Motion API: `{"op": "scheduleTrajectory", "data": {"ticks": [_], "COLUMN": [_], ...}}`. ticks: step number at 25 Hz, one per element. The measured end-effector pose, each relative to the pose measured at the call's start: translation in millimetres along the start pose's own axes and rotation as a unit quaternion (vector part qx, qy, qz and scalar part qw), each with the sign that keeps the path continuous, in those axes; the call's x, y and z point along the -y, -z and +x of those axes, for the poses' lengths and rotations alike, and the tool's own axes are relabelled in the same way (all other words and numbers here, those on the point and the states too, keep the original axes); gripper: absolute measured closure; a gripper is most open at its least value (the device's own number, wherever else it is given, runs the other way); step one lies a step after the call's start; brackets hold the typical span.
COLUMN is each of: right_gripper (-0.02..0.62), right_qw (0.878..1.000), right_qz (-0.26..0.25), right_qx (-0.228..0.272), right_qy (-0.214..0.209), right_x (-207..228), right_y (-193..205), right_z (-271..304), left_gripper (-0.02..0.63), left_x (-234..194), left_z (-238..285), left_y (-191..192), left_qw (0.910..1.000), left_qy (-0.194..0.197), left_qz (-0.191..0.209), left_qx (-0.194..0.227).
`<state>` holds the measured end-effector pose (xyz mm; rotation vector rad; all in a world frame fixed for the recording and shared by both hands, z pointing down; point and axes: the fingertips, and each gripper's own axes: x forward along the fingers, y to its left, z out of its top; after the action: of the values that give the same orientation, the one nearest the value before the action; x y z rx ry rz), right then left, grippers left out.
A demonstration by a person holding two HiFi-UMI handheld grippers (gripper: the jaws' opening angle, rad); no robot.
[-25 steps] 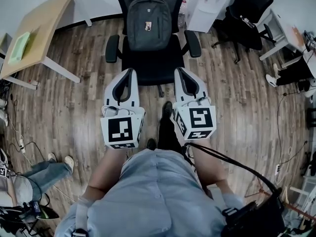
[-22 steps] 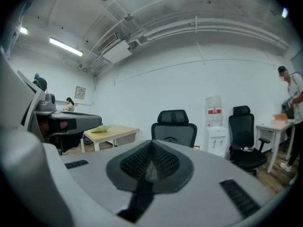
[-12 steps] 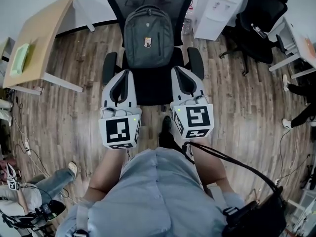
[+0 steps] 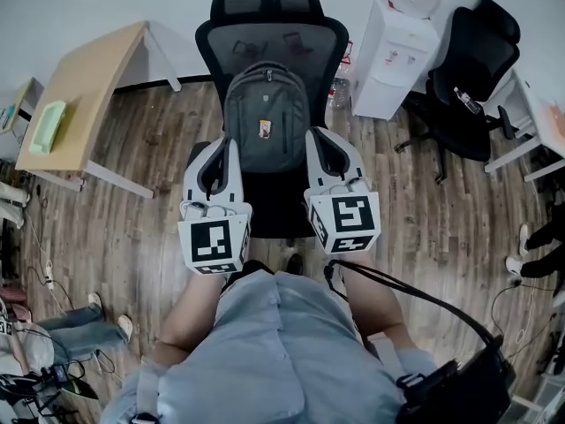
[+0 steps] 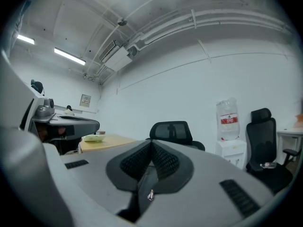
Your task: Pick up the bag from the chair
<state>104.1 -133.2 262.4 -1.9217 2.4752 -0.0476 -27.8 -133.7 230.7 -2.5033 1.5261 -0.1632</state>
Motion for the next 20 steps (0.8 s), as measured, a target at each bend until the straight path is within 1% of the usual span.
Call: {"op": "scheduleTrajectory", "data": {"ticks": [4, 7, 15, 20], "right_gripper": [0.594, 0.594, 0.594, 0.594], "right_qw": [1.000, 1.000, 1.000, 0.998], "right_qz": [-0.004, -0.006, -0.011, -0.006], "right_qx": [0.005, -0.001, -0.028, -0.059], "right_qy": [-0.004, -0.007, -0.002, 0.006], "right_x": [8.3, 11.0, 25.2, 35.9], "right_y": [-3.9, 0.9, 21.9, 45.0], "right_z": [15.9, 26.6, 70.2, 109.6], "left_gripper": [0.606, 0.606, 0.606, 0.606], "left_x": [-9.9, -17.5, -36.5, -55.9], "left_z": [14.6, 23.3, 62.9, 100.5], "left_y": [-2.5, 4.2, 34.7, 65.3], "left_qw": [0.9999, 0.9998, 0.9994, 0.9982], "left_qy": [-0.013, -0.021, -0.021, -0.013], "left_qz": [0.001, -0.004, -0.025, -0.040], "left_qx": [0.006, 0.002, -0.014, -0.043]}}
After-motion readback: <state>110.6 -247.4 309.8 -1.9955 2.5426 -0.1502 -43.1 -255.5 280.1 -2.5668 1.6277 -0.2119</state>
